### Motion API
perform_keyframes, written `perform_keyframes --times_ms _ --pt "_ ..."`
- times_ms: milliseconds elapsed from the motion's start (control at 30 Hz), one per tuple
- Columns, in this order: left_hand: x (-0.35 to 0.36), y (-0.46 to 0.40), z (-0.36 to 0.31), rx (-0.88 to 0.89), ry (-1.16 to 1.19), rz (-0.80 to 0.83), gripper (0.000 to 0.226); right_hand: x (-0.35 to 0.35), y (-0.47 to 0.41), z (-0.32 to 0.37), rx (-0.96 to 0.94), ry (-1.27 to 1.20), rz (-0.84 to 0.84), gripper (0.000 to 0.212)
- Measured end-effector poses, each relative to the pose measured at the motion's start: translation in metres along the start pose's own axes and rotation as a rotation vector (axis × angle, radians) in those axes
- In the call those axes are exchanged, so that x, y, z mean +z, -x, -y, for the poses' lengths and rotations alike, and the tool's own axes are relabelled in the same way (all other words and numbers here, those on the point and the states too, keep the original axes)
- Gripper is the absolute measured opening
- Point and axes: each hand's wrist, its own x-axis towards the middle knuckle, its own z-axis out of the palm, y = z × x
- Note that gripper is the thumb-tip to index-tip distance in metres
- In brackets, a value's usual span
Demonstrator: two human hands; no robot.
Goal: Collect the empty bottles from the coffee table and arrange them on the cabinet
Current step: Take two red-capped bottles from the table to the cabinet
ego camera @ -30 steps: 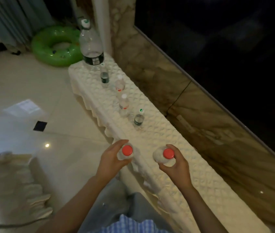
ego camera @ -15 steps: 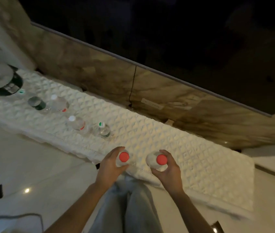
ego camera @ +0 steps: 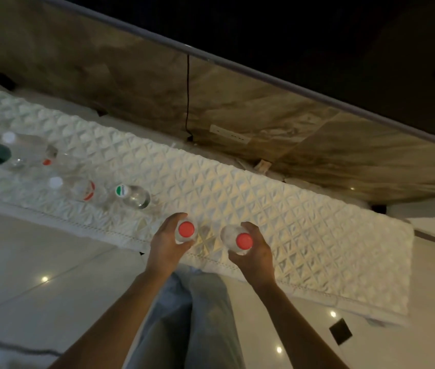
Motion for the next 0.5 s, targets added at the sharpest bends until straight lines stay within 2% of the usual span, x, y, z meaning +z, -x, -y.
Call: perform_keyframes --times_ms 333,500 --pt "0.034 -0.015 0.031 -0.056 -0.018 0.038 0.066 0.012 -0.036 -0.029 -0.015 -0.018 0.016 0.068" --pt "0.039 -0.014 0.037 0.003 -0.031 0.034 0.065 0.02 -0.042 -0.039 -0.046 -0.025 0.031 0.068"
